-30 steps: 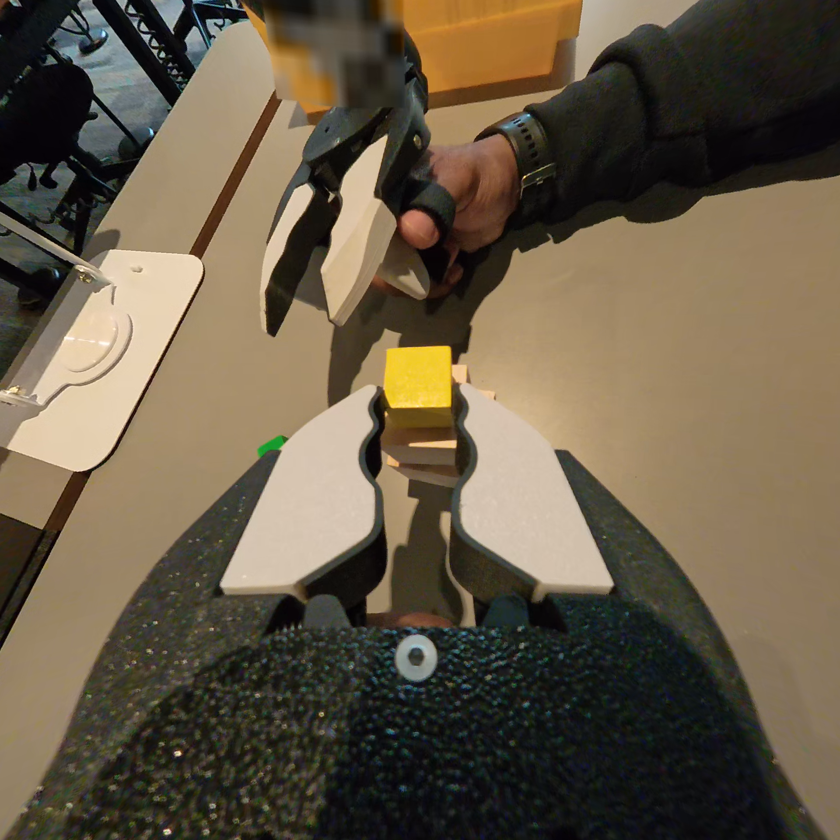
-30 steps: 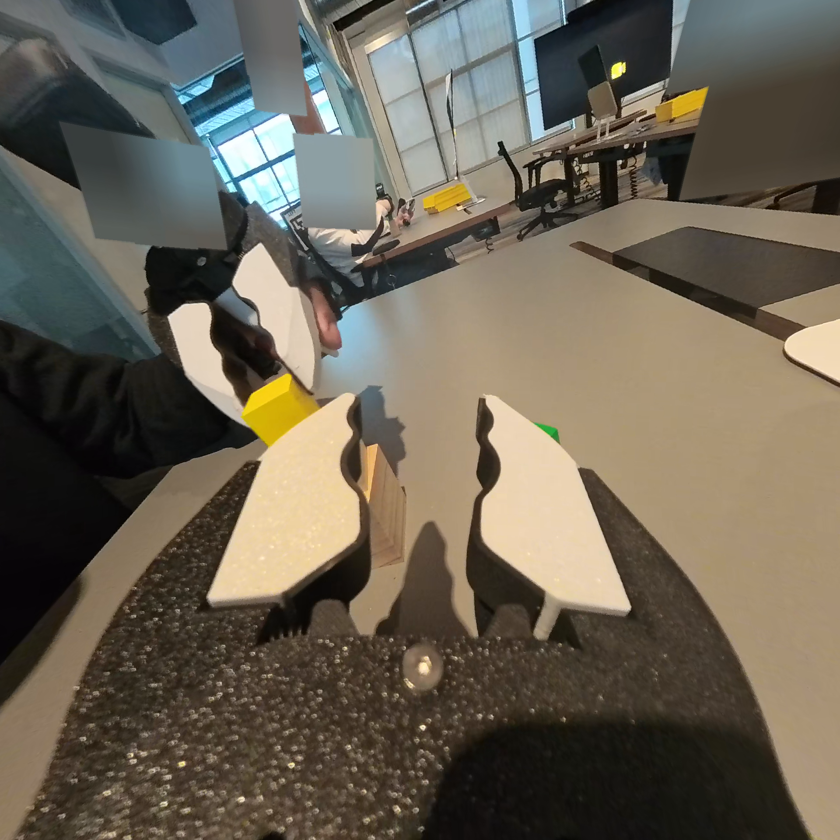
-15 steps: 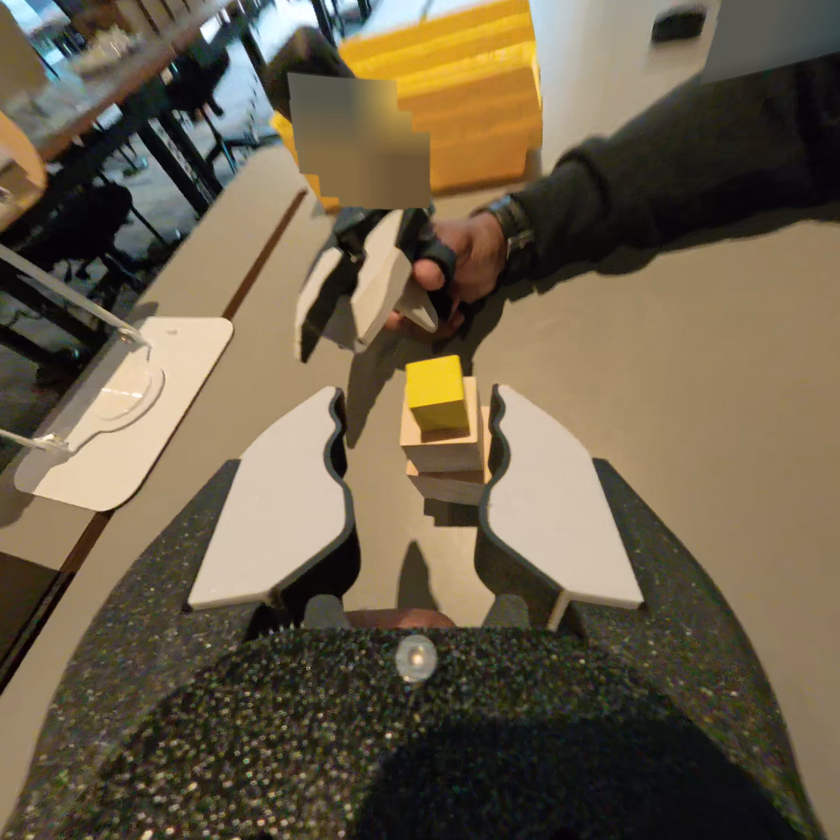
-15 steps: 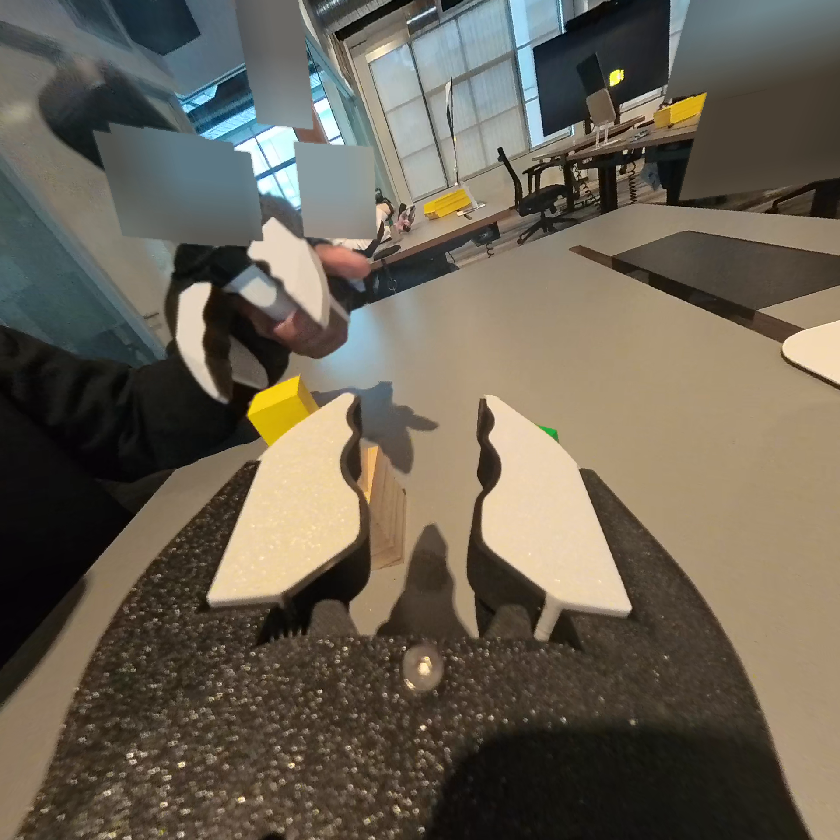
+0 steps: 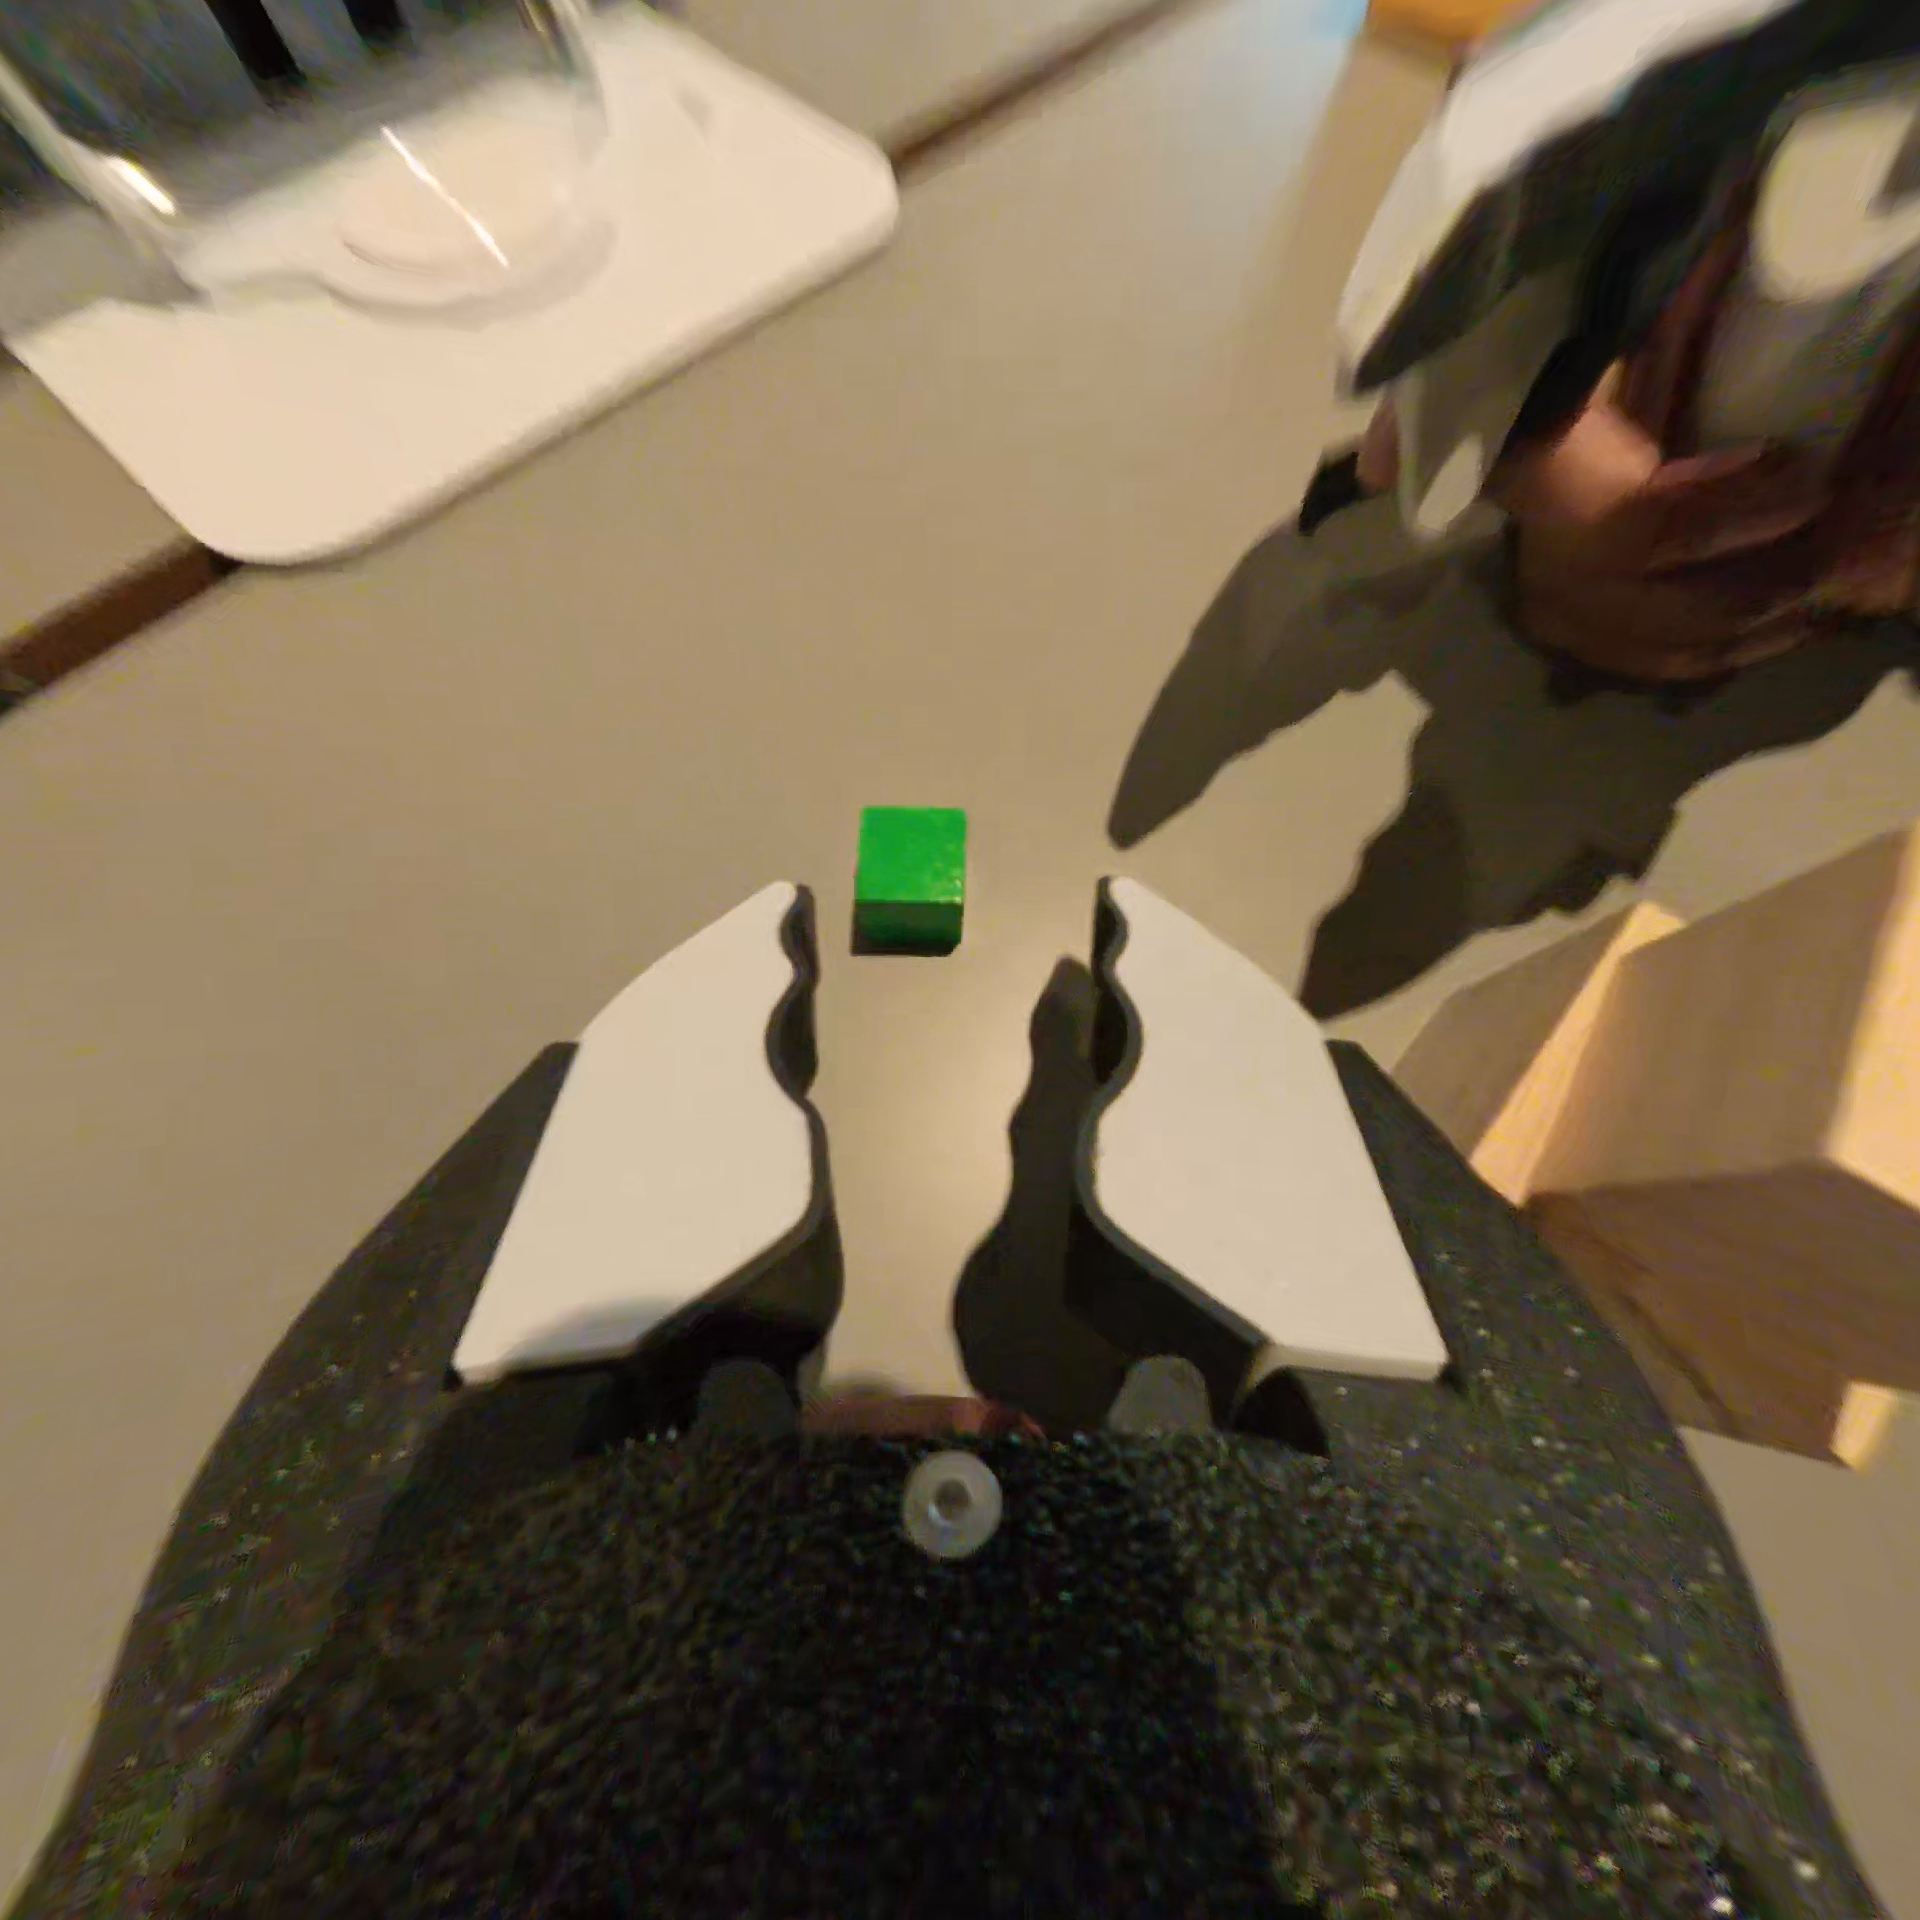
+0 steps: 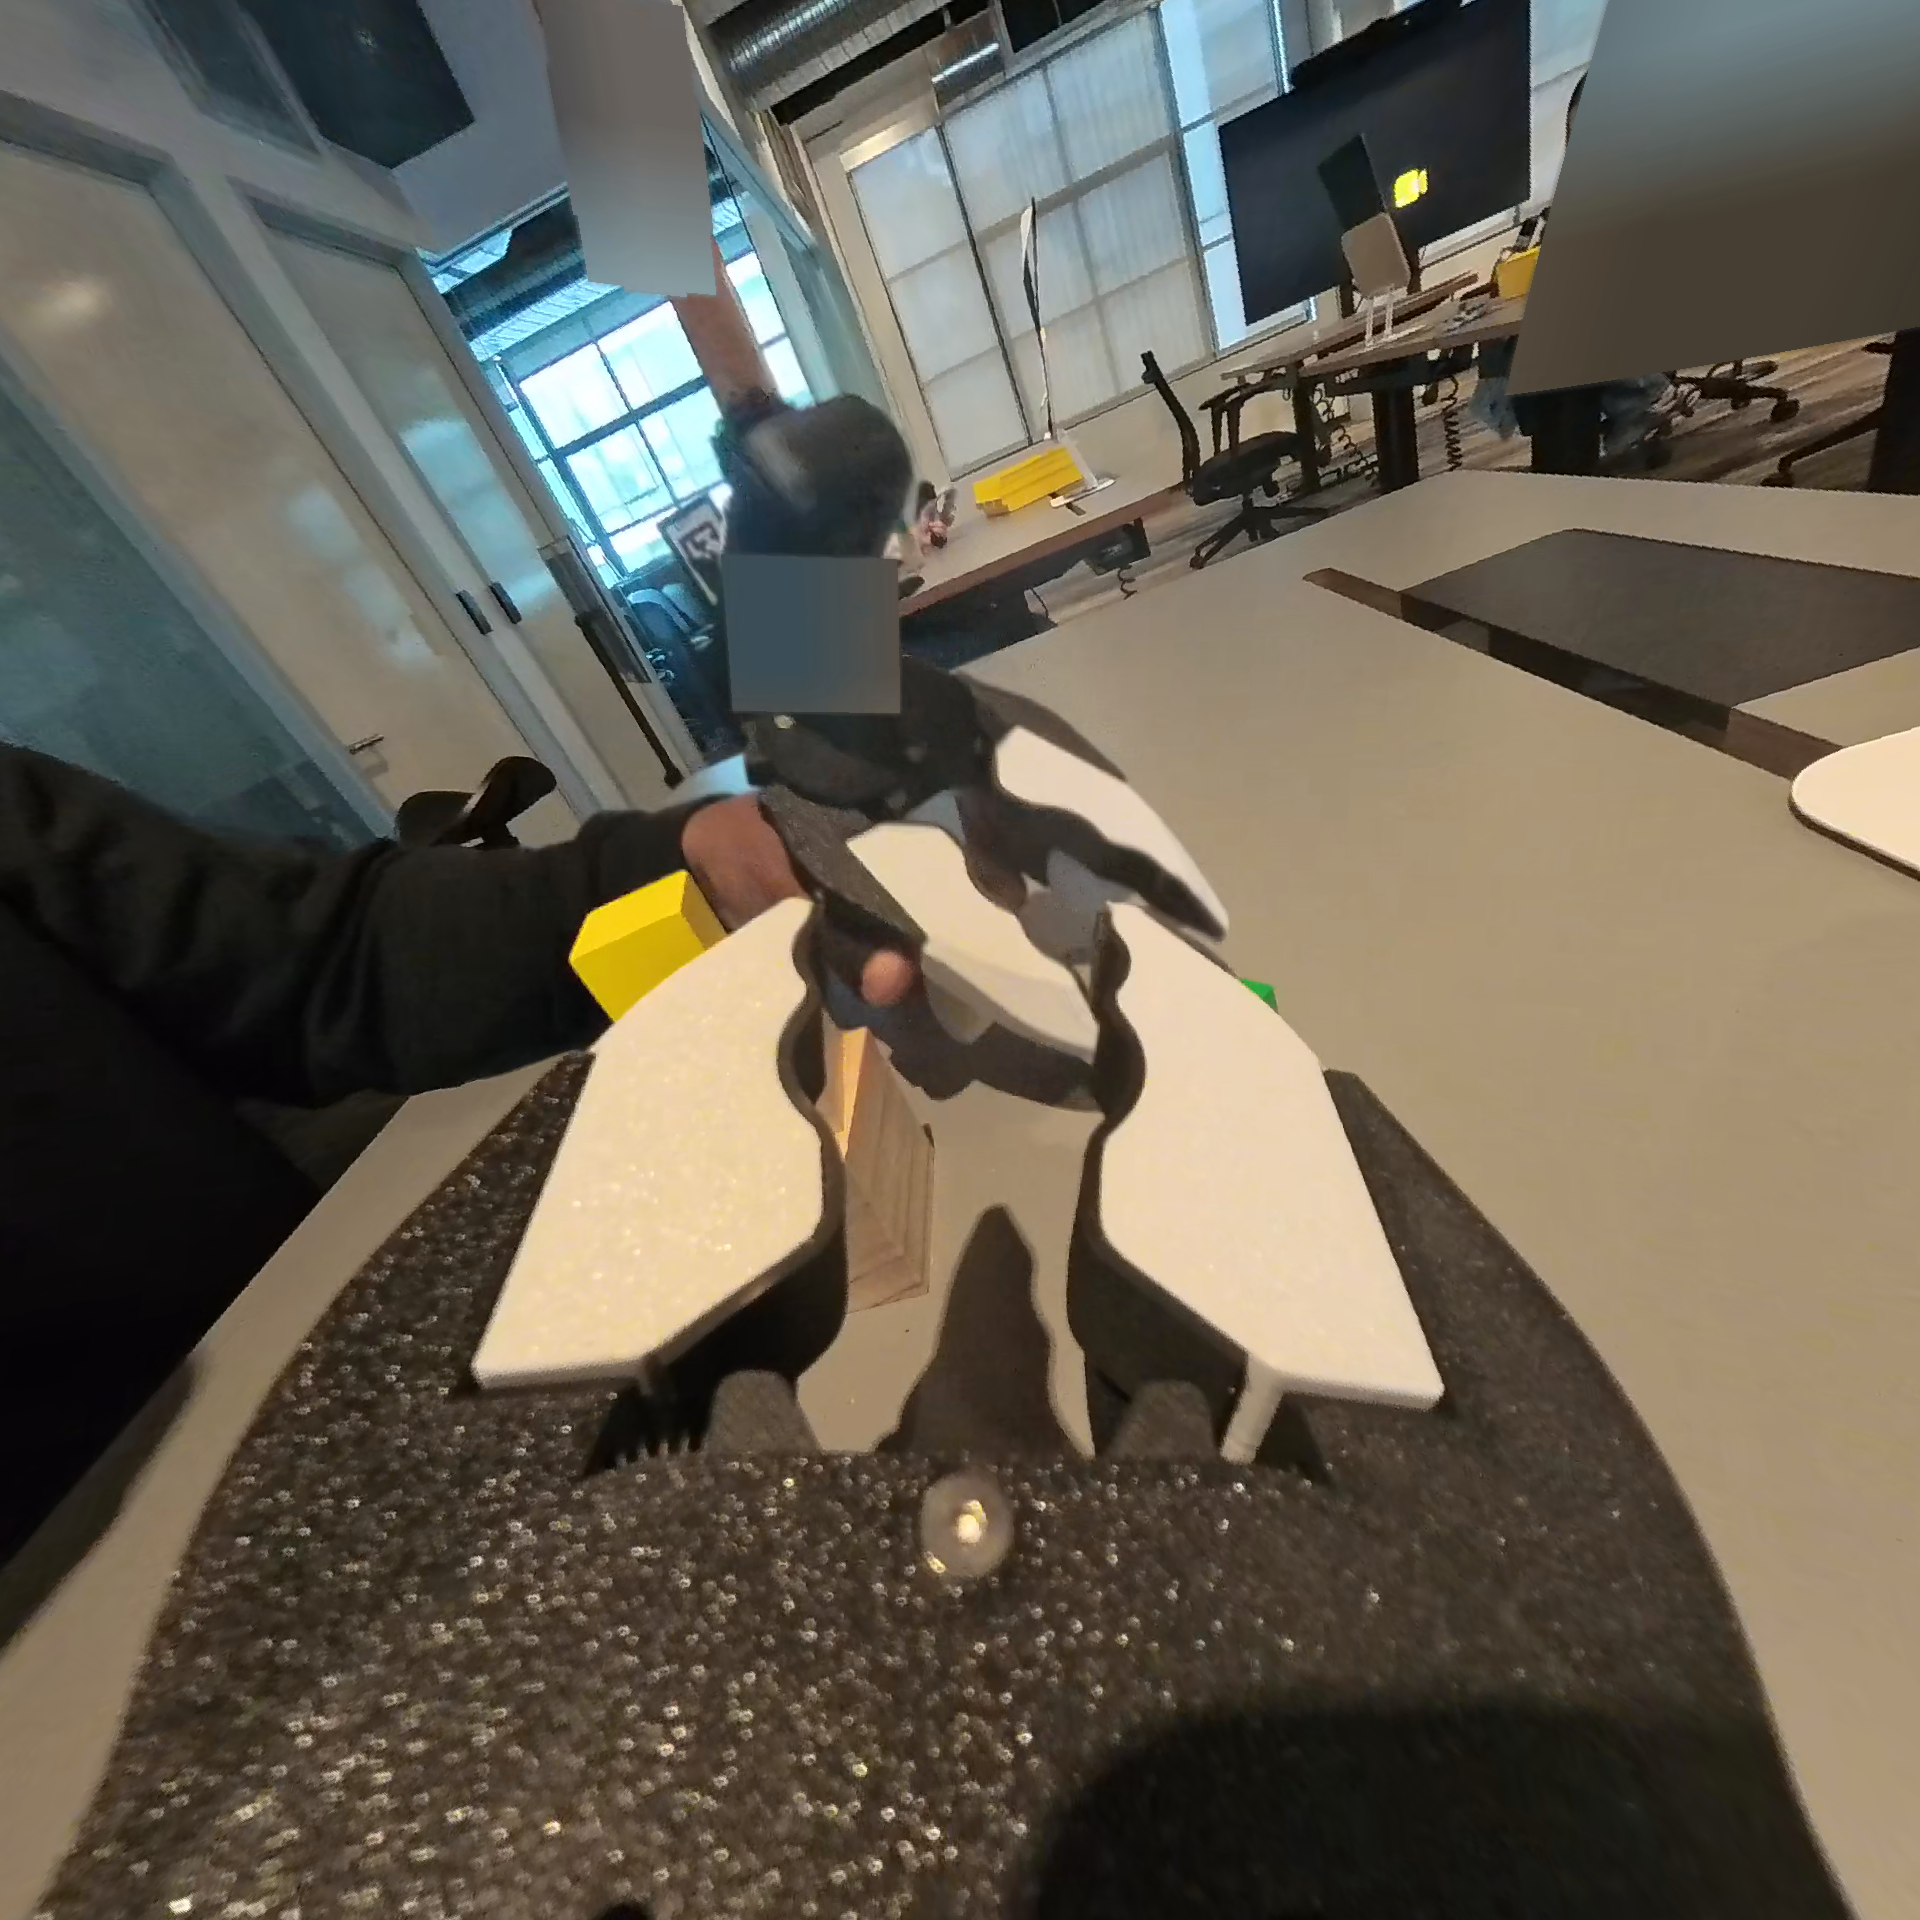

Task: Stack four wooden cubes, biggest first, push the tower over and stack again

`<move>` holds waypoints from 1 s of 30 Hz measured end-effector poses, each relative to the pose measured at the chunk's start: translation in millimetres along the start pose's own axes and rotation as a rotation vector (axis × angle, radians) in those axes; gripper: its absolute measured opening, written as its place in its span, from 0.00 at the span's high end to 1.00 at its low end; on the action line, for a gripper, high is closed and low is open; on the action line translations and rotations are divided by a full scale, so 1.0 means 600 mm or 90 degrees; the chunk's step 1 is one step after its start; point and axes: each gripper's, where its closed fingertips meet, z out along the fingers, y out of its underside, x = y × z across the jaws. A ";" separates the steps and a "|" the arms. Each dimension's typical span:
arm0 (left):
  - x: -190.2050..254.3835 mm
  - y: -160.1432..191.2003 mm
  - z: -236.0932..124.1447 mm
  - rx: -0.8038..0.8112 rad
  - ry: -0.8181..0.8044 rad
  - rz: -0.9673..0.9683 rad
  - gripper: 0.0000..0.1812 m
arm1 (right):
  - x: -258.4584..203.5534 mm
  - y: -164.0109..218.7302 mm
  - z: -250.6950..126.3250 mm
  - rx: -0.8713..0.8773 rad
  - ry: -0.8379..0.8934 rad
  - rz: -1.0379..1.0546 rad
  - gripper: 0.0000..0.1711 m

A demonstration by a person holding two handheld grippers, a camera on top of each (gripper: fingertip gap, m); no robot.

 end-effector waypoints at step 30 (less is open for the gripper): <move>0.128 -0.118 -0.210 0.177 0.216 0.186 0.88 | 0.001 0.000 -0.001 0.001 -0.003 0.008 0.71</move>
